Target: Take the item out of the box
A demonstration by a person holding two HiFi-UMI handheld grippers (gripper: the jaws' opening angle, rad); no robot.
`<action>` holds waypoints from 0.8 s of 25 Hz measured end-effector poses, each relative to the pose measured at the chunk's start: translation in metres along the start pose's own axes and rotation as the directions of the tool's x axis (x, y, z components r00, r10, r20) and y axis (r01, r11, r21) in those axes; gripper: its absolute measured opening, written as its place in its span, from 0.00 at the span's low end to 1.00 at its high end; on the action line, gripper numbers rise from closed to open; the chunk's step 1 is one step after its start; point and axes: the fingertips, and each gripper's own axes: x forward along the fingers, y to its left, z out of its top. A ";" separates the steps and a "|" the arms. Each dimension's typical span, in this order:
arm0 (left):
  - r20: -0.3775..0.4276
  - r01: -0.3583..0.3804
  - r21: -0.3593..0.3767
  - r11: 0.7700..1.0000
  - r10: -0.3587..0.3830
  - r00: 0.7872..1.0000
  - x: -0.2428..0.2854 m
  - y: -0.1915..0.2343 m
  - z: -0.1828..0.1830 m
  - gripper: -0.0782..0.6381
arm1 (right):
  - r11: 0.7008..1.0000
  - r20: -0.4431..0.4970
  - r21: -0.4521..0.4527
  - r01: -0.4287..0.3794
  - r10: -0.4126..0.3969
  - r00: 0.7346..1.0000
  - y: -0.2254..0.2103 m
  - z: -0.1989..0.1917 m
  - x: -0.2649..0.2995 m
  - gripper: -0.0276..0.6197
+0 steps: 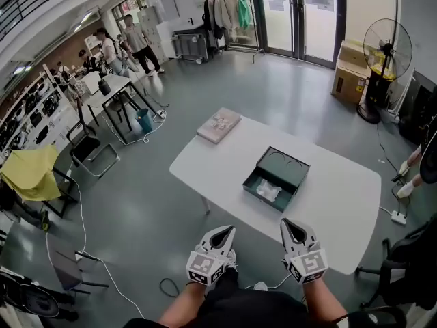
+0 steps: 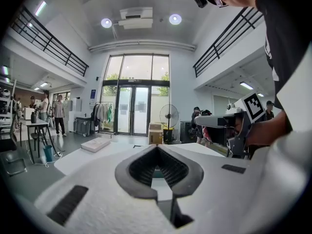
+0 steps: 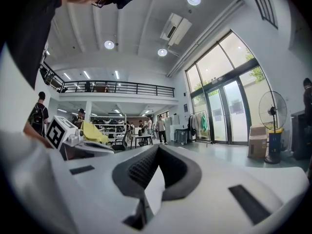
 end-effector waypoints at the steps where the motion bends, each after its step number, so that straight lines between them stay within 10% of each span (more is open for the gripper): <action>1: -0.001 0.002 -0.003 1.000 -0.002 1.000 0.006 0.007 -0.001 0.12 | 1.000 0.002 -0.004 0.002 -0.002 1.000 -0.002 0.001 0.008 0.05; 20: 0.074 0.121 -0.015 0.993 -0.120 0.990 0.091 0.183 0.051 0.12 | 0.984 0.023 -0.050 0.169 -0.168 0.986 -0.015 0.034 0.200 0.05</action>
